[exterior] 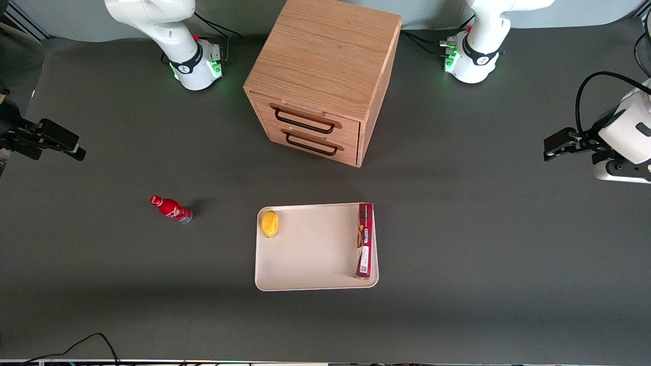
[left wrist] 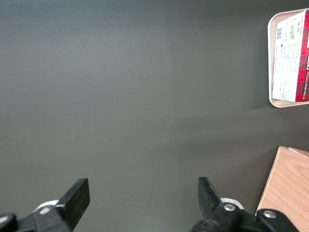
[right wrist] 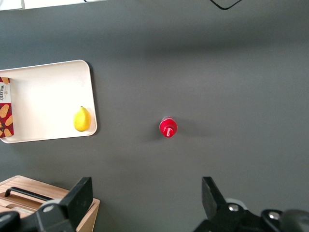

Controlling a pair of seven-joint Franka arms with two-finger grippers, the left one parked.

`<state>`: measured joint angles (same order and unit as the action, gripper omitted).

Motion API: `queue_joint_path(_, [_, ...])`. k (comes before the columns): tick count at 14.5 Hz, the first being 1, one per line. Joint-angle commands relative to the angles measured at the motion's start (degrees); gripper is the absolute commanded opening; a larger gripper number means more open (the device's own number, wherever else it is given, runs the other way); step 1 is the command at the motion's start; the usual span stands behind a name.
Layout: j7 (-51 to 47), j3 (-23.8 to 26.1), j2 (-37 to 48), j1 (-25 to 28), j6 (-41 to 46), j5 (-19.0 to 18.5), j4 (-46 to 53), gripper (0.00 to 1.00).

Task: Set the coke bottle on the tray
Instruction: 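Move the open right gripper down over the red Coca-Cola bottle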

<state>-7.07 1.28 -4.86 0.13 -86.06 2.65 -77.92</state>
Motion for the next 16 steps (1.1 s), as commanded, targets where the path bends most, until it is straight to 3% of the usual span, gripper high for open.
queue_joint_path(1, [-1.01,1.88,-1.03,-1.53,1.60,1.22,2.07,1.00])
queue_joint_path(8, [-0.67,1.88,-1.38,-1.62,2.39,0.87,1.81,1.00])
queue_joint_path(11, [-0.14,1.88,-1.47,-2.15,1.43,0.61,-3.62,1.00])
queue_joint_path(16, [0.30,1.97,-0.24,-2.50,-13.49,0.34,-17.06,1.00])
